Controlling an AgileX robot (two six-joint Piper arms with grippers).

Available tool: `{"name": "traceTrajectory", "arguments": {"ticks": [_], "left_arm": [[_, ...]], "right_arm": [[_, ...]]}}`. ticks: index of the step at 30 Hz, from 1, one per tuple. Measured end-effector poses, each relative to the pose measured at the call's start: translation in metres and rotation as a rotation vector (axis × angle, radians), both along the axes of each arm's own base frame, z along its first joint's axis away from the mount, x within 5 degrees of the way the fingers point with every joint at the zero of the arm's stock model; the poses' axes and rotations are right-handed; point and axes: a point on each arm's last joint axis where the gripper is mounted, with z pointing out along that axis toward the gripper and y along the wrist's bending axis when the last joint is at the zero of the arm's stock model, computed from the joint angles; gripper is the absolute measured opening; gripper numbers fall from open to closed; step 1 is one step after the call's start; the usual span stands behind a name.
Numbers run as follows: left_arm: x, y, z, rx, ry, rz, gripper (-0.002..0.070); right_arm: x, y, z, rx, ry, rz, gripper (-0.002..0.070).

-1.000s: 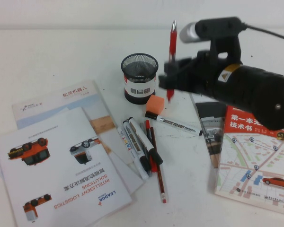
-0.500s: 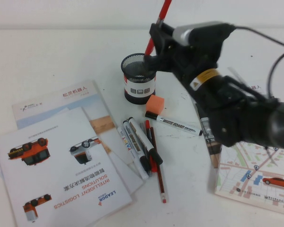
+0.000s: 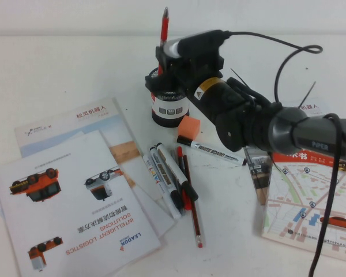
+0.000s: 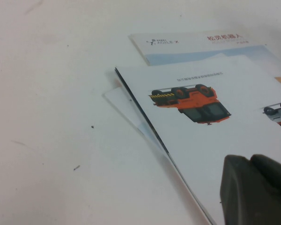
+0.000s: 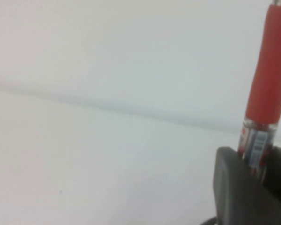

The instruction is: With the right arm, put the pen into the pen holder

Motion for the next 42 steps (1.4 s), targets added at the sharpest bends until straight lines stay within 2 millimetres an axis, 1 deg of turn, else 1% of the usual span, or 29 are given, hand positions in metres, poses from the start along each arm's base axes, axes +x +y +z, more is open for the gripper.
{"name": "traceTrajectory", "arguments": {"ticks": [1,3,7,9,10,12,13,14,15,16,17,19,20,21,23,27,29,33,38,40,42], "left_arm": [[0.000,0.000,0.000,0.000,0.000,0.000,-0.0003],[0.000,0.000,0.000,0.000,0.000,0.000,-0.0003],[0.000,0.000,0.000,0.000,0.000,0.000,-0.0003],[0.000,0.000,0.000,0.000,0.000,0.000,-0.0002],[0.000,0.000,0.000,0.000,0.000,0.000,-0.0002],[0.000,0.000,0.000,0.000,0.000,0.000,-0.0002],[0.000,0.000,0.000,0.000,0.000,0.000,-0.0003],[0.000,0.000,0.000,0.000,0.000,0.000,-0.0003],[0.000,0.000,0.000,0.000,0.000,0.000,-0.0003],[0.000,0.000,0.000,0.000,0.000,0.000,-0.0003],[0.000,0.000,0.000,0.000,0.000,0.000,-0.0002],[0.000,0.000,0.000,0.000,0.000,0.000,-0.0003],[0.000,0.000,0.000,0.000,0.000,0.000,-0.0003],[0.000,0.000,0.000,0.000,0.000,0.000,-0.0002],[0.000,0.000,0.000,0.000,0.000,0.000,-0.0002],[0.000,0.000,0.000,0.000,0.000,0.000,-0.0003],[0.000,0.000,0.000,0.000,0.000,0.000,-0.0003],[0.000,0.000,0.000,0.000,0.000,0.000,-0.0002],[0.000,0.000,0.000,0.000,0.000,0.000,-0.0002],[0.000,0.000,0.000,0.000,0.000,0.000,-0.0002],[0.000,0.000,0.000,0.000,0.000,0.000,-0.0003]], "right_arm": [[0.002,0.001,0.000,-0.019,0.003,0.001,0.0092],[0.004,0.003,-0.002,-0.048,0.010,0.003,0.0144],[0.005,0.003,-0.003,-0.056,0.015,0.001,0.0313],[0.006,0.002,-0.003,-0.043,0.027,-0.011,0.0355],[0.006,0.002,-0.003,-0.034,0.039,-0.019,0.0356],[0.005,-0.001,0.004,-0.003,0.071,-0.039,0.0322],[0.003,-0.003,0.011,0.013,0.095,-0.048,0.0271],[0.001,-0.005,0.020,0.024,0.120,-0.052,0.0198],[-0.003,-0.007,0.032,0.033,0.143,-0.052,0.0123],[-0.007,-0.009,0.042,0.034,0.155,-0.048,0.0084],[-0.013,-0.012,0.056,0.031,0.161,-0.040,0.0048],[-0.027,-0.021,0.082,0.020,0.136,-0.025,0.0009],[-0.036,-0.025,0.092,0.016,0.118,-0.019,0.0000],[-0.044,-0.031,0.096,0.012,0.102,-0.018,-0.0006],[-0.067,-0.042,0.106,0.023,0.055,-0.012,-0.0012],[-0.114,-0.068,0.116,0.040,-0.012,-0.001,-0.0017],[-0.136,-0.082,0.115,0.030,-0.017,0.007,-0.0018],[-0.172,-0.107,0.108,0.016,-0.007,0.012,-0.0019],[-0.206,-0.132,0.106,0.061,-0.002,0.018,-0.0019],[-0.216,-0.139,0.106,0.090,0.005,0.021,-0.0019],[-0.229,-0.148,0.110,0.114,-0.003,0.022,-0.0019]]}}
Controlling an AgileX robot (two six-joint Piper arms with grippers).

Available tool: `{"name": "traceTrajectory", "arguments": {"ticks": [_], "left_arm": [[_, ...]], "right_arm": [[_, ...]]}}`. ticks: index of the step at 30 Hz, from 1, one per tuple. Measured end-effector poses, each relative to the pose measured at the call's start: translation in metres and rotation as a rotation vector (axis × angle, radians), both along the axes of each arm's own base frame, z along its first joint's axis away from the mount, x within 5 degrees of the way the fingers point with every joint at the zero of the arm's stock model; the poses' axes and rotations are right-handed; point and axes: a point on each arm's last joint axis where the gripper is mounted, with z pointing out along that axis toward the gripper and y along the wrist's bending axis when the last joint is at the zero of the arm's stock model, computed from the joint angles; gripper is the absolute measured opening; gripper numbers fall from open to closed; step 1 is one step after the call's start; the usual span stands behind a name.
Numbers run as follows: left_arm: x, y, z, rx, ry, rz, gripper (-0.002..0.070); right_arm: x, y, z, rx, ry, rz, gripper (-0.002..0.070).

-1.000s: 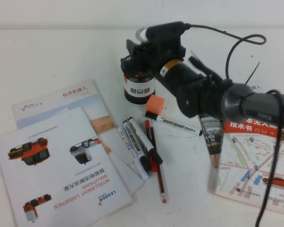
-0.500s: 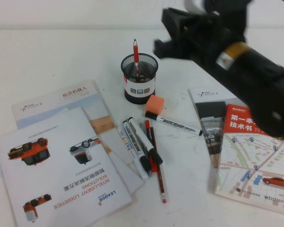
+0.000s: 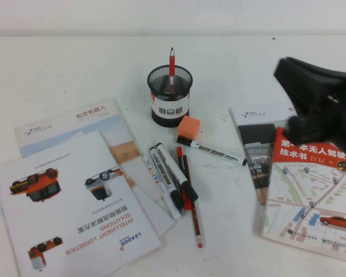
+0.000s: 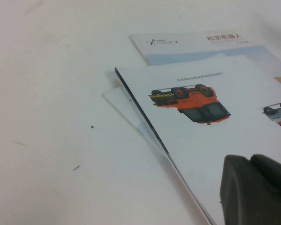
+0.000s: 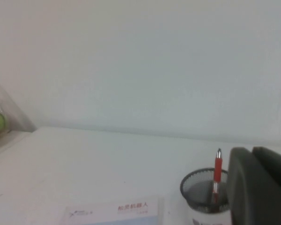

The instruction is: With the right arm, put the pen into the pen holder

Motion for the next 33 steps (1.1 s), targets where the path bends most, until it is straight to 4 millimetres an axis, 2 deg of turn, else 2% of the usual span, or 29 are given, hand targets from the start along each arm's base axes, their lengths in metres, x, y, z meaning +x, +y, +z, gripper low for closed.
{"name": "traceTrajectory", "arguments": {"ticks": [4,6,10,15,18,21,25,29,33], "left_arm": [[0.000,0.000,0.000,0.000,0.000,0.000,-0.0002],[0.000,0.000,0.000,0.000,0.000,0.000,-0.0002],[0.000,0.000,0.000,0.000,0.000,0.000,-0.0003],[0.000,0.000,0.000,0.000,0.000,0.000,-0.0003],[0.000,0.000,0.000,0.000,0.000,0.000,-0.0003],[0.000,0.000,0.000,0.000,0.000,0.000,-0.0003],[0.000,0.000,0.000,0.000,0.000,0.000,-0.0003],[0.000,0.000,0.000,0.000,0.000,0.000,-0.0002],[0.000,0.000,0.000,0.000,0.000,0.000,-0.0002]], "right_arm": [[-0.012,-0.012,-0.006,0.048,0.077,-0.020,-0.0019],[-0.014,-0.014,-0.016,0.028,0.090,-0.029,-0.0019],[-0.017,-0.018,-0.027,-0.048,-0.024,-0.048,-0.0019],[-0.026,-0.027,-0.035,-0.029,-0.222,-0.101,-0.0019],[-0.034,-0.036,-0.045,-0.043,-0.223,-0.123,-0.0019],[-0.043,-0.049,-0.054,-0.076,-0.144,-0.147,-0.0019],[-0.065,-0.075,-0.060,-0.131,0.031,-0.182,-0.0019],[-0.094,-0.099,-0.060,-0.148,0.086,-0.258,-0.0019],[-0.123,-0.117,-0.059,-0.165,0.049,-0.408,-0.0019]]}}
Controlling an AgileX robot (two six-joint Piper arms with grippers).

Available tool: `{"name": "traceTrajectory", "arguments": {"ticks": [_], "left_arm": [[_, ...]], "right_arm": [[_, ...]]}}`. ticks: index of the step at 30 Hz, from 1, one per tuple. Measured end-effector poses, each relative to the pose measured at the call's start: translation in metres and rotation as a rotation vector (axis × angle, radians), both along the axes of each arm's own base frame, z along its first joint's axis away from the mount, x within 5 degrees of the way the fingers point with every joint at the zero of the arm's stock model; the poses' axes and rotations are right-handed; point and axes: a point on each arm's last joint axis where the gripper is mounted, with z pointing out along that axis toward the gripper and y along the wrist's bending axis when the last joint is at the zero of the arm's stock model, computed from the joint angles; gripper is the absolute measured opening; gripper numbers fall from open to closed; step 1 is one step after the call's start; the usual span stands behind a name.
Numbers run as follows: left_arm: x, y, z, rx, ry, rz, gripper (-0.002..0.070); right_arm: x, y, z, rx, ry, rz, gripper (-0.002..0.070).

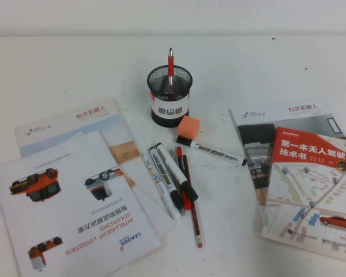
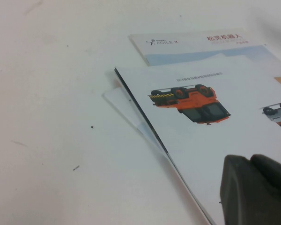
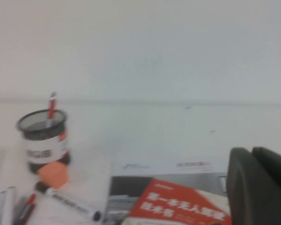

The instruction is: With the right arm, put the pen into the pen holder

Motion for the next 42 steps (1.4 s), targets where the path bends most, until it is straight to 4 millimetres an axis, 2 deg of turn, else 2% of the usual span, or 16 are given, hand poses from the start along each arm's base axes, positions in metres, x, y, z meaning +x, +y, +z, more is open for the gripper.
{"name": "traceTrajectory", "arguments": {"ticks": [6,12,22,25,29,33,42], "left_arm": [[0.000,0.000,0.000,0.000,0.000,0.000,-0.0003],[0.000,0.000,0.000,0.000,0.000,0.000,-0.0003],[0.000,0.000,0.000,0.000,0.000,0.000,-0.0002],[0.000,0.000,0.000,0.000,0.000,0.000,-0.0003],[0.000,0.000,0.000,0.000,0.000,0.000,-0.0003],[0.000,0.000,0.000,0.000,0.000,0.000,-0.0003],[0.000,0.000,0.000,0.000,0.000,0.000,-0.0003]], "right_arm": [[-0.016,-0.007,-0.004,-0.016,0.000,-0.121,-0.0019],[-0.012,-0.007,-0.017,-0.019,0.046,-0.128,-0.0019],[-0.002,-0.012,-0.075,0.036,0.062,-0.178,-0.0019],[-0.005,-0.013,-0.085,0.064,0.070,-0.189,-0.0019],[-0.008,-0.013,-0.096,0.076,0.189,-0.195,-0.0019],[-0.009,-0.013,-0.102,0.072,0.248,-0.198,-0.0019],[-0.009,-0.013,-0.103,0.069,0.253,-0.199,-0.0019]]}}
